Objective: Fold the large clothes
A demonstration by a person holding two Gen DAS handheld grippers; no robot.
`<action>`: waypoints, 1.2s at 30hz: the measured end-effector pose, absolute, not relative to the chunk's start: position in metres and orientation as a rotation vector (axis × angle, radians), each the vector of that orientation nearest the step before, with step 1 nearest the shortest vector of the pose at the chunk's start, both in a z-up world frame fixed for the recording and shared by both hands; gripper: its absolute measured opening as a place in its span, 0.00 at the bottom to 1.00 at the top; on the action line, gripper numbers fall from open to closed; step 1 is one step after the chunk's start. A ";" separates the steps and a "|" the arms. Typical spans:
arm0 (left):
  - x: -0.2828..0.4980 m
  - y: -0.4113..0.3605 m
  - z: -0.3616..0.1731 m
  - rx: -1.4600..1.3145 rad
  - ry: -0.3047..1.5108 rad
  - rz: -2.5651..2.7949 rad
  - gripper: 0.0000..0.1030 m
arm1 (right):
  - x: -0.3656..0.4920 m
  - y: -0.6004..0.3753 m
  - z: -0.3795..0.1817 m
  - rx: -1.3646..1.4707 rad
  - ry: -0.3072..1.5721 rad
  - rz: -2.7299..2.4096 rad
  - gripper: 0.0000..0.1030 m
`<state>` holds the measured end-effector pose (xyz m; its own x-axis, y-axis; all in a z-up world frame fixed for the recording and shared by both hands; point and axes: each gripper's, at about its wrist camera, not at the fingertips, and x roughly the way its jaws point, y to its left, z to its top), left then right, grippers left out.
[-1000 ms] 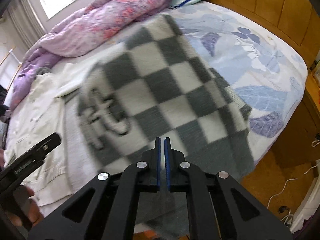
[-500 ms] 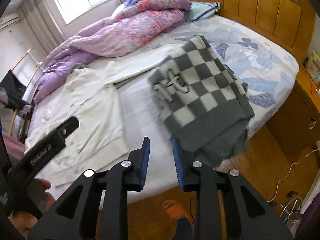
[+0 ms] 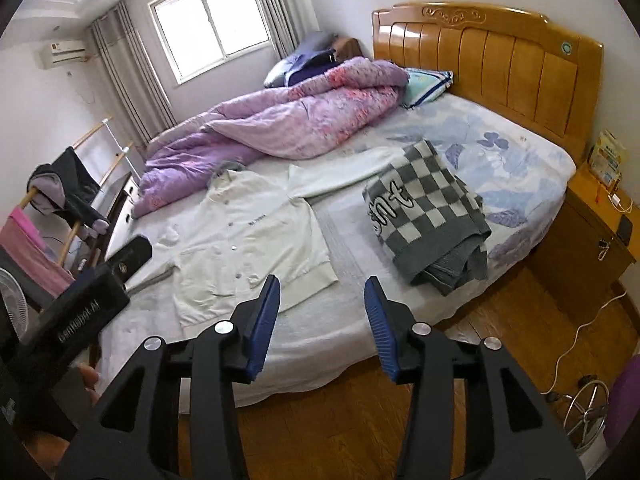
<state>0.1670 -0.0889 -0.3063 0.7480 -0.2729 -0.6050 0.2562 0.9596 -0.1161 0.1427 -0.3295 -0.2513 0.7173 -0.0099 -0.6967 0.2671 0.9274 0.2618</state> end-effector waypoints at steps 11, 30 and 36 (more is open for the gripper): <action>0.127 -0.086 -0.288 -0.045 0.721 -0.206 0.88 | 0.123 -0.326 -0.218 0.302 0.791 -0.083 0.48; 0.003 -0.151 -0.211 -0.074 0.665 0.065 0.88 | 0.048 -0.390 -0.147 0.108 0.734 0.236 0.66; -0.026 -0.182 -0.165 -0.025 0.598 0.094 0.90 | 0.024 -0.419 -0.118 0.118 0.684 0.254 0.69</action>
<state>-0.0260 -0.1825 -0.1646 0.8221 0.0813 -0.5635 -0.0956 0.9954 0.0042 0.0239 -0.4193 -0.1184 0.7457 0.2703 -0.6090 -0.1933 0.9625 0.1906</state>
